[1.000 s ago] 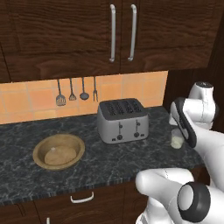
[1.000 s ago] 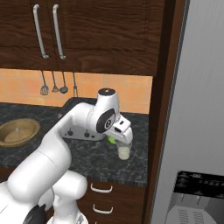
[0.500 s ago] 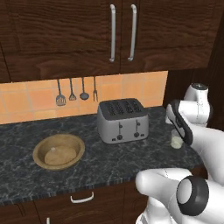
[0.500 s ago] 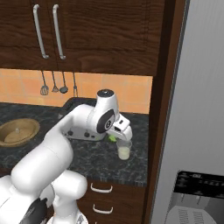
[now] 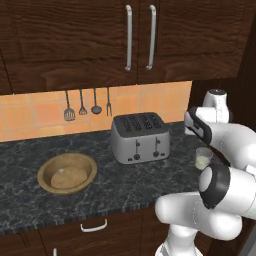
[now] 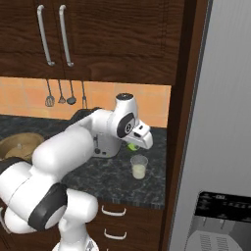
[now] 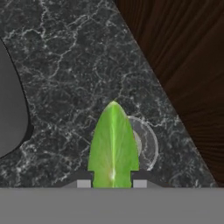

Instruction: Grab a lemon wedge from the fridge and one ice cube from the ice bowl, and put them in the glass of lemonade.

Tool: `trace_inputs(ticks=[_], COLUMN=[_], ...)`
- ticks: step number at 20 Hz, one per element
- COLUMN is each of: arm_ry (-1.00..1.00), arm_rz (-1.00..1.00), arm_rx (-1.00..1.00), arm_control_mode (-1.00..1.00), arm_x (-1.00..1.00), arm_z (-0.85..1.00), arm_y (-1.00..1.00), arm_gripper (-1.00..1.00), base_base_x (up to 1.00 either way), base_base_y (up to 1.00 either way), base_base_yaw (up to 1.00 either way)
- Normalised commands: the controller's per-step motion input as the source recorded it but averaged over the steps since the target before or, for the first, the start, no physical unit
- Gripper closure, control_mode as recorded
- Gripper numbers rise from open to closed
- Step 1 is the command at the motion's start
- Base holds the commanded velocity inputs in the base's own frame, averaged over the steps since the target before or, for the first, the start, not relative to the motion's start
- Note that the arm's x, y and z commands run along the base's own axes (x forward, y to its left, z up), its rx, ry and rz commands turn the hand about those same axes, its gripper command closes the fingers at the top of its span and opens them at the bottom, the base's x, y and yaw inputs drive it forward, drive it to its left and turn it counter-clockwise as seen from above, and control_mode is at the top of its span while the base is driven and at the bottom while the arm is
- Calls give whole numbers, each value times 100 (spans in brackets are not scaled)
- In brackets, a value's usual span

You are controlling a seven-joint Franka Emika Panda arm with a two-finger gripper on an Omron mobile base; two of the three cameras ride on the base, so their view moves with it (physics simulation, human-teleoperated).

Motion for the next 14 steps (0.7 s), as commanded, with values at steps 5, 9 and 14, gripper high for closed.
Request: trace_inputs(ticks=[5,9,14], arm_ry=[0,0,-5], arm_rz=[0,0,0], arm_rx=[0,0,0], arm_control_mode=[-100,-100,-100], arm_x=[0,13,-20], arm_z=[0,-4,-2], arm_y=[-32,0,0], arm_gripper=[100,100,100], base_base_x=[0,0,0], base_base_y=[0,0,0], base_base_yaw=[0,0,0])
